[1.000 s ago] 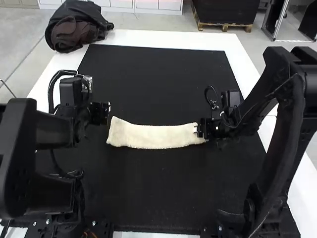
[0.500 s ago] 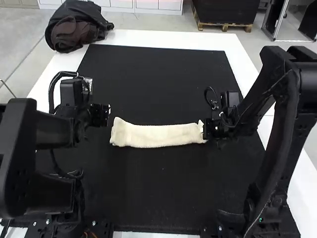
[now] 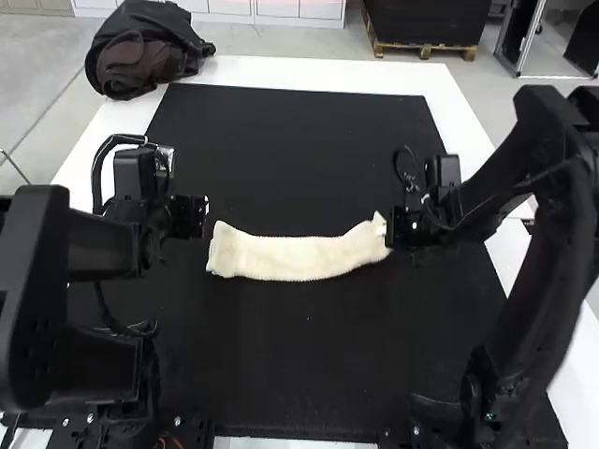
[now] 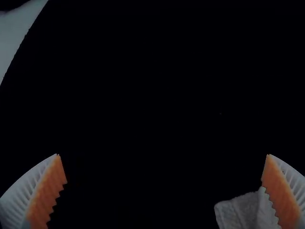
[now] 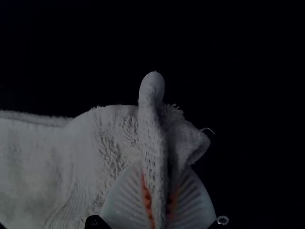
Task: Fold the towel.
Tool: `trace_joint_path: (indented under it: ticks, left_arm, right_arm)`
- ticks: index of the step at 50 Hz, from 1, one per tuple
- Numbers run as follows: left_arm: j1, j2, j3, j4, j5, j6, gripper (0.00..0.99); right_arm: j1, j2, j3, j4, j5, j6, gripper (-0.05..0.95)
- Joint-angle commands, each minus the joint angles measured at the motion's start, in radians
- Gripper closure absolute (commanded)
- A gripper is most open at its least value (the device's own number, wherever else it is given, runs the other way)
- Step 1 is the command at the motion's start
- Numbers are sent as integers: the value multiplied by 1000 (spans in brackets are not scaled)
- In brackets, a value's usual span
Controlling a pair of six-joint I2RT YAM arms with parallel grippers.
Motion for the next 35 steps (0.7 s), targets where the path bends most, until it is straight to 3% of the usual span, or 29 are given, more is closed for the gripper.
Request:
trace_joint_path:
  ticks: [1, 15, 28, 35]
  left_arm:
    - [9, 13, 16, 8, -2, -10, 36]
    - [9, 43, 16, 25, -16, -10, 36]
    - [11, 94, 27, 93, -155, -9, 36]
    - [32, 106, 28, 108, -178, -10, 36]
  right_arm:
    - [-4, -63, 45, -35, -35, 16, 921]
    - [19, -121, 78, -91, -61, 39, 921]
    - [111, -118, 92, -90, -71, 62, 923]
    - [173, -110, 96, -88, -67, 80, 921]
